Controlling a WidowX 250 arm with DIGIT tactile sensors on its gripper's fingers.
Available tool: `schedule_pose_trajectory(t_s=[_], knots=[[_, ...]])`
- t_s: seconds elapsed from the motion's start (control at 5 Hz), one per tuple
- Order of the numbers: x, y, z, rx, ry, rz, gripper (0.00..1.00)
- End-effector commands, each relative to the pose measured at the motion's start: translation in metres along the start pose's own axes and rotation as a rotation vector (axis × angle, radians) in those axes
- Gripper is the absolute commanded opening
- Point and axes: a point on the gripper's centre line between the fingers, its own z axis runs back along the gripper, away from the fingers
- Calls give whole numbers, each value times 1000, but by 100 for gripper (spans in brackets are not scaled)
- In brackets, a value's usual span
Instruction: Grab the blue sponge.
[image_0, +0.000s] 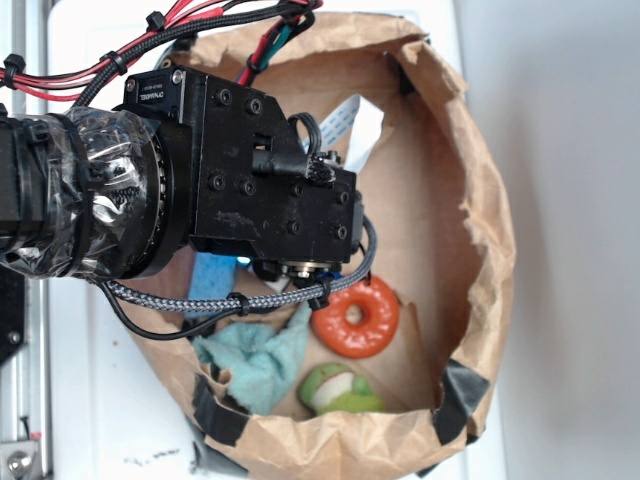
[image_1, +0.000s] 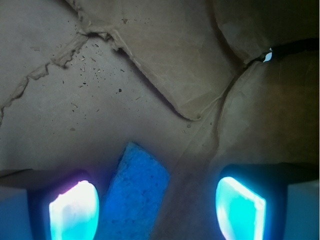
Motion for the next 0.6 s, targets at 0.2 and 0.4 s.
schedule_pose_trajectory(t_s=[0.2, 0.4], knots=[[-3, 18, 5, -212, 72, 131, 100], [-4, 19, 8, -280, 126, 120, 100]])
